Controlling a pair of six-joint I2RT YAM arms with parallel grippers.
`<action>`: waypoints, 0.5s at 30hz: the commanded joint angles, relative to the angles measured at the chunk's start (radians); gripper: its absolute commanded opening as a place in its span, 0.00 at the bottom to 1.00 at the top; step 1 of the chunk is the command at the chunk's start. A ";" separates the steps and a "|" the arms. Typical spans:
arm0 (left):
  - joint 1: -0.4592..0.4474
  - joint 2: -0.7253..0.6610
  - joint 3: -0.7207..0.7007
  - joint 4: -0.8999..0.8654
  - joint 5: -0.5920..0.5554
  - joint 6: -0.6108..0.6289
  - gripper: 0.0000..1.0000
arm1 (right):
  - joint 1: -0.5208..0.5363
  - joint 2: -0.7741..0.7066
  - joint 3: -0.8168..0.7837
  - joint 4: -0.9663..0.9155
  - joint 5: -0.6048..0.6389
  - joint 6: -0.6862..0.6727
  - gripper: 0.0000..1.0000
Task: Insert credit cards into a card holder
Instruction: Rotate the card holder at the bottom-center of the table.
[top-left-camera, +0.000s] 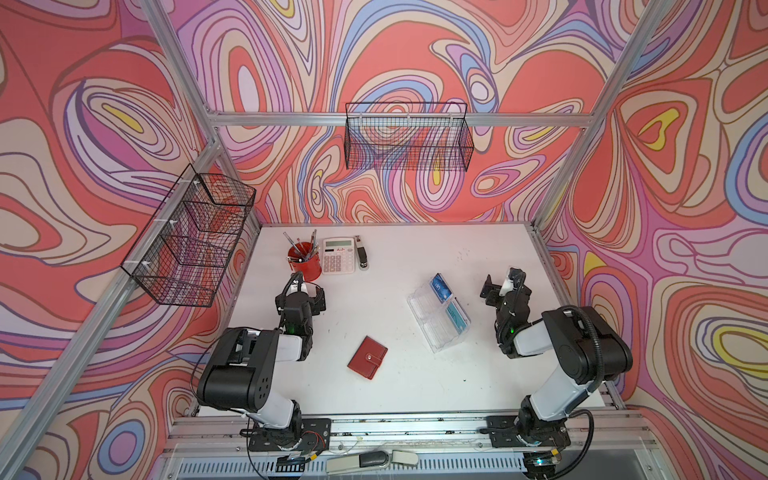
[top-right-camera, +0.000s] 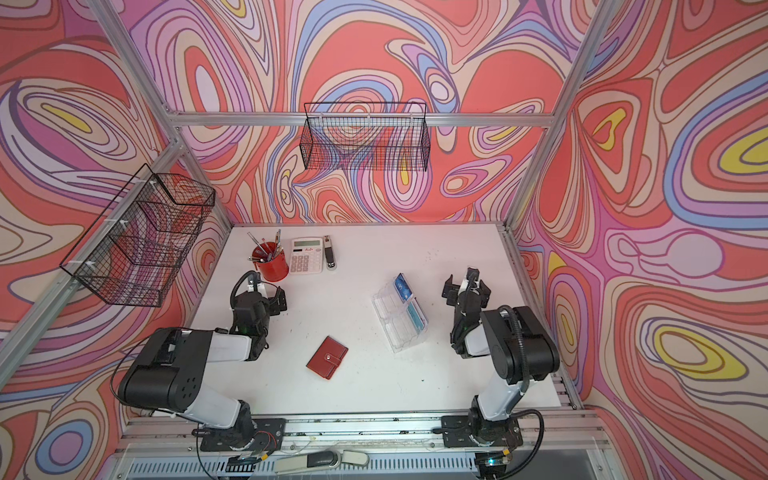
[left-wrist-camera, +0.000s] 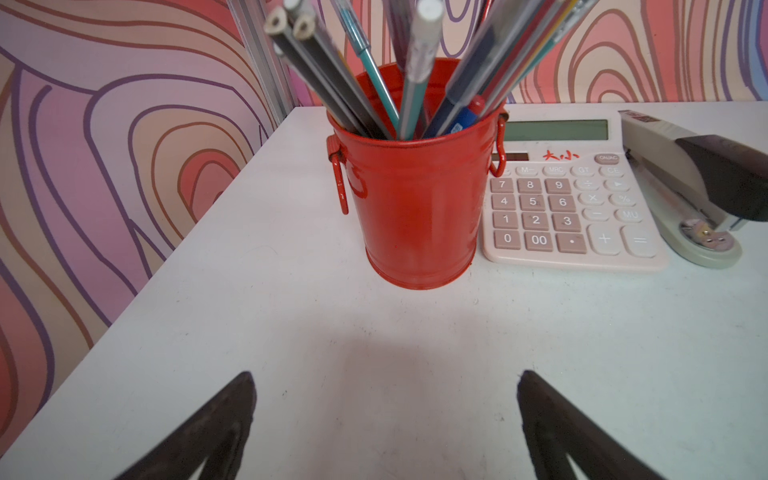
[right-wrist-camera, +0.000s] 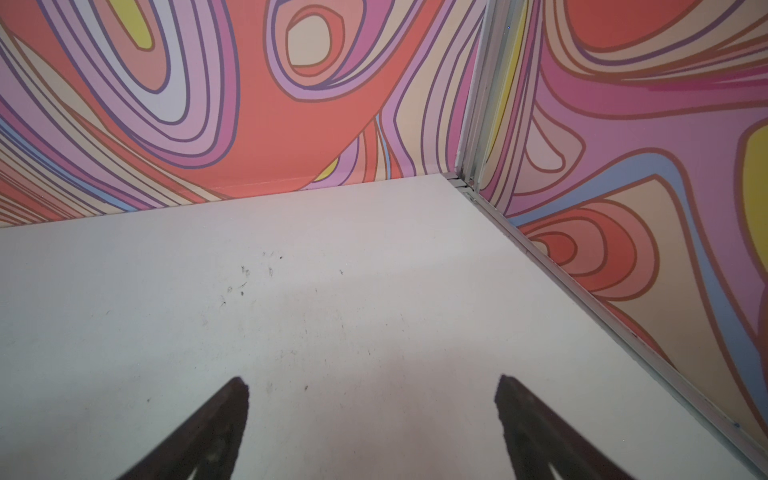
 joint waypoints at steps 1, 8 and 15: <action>0.005 0.004 0.000 0.023 0.005 0.002 1.00 | 0.005 0.004 -0.009 0.034 0.004 -0.018 0.98; 0.002 -0.009 -0.038 0.081 0.106 0.037 1.00 | 0.004 -0.115 -0.173 0.227 0.114 0.027 0.98; 0.001 -0.201 -0.223 0.256 0.067 0.020 1.00 | 0.005 -0.122 -0.295 0.451 0.188 0.055 0.98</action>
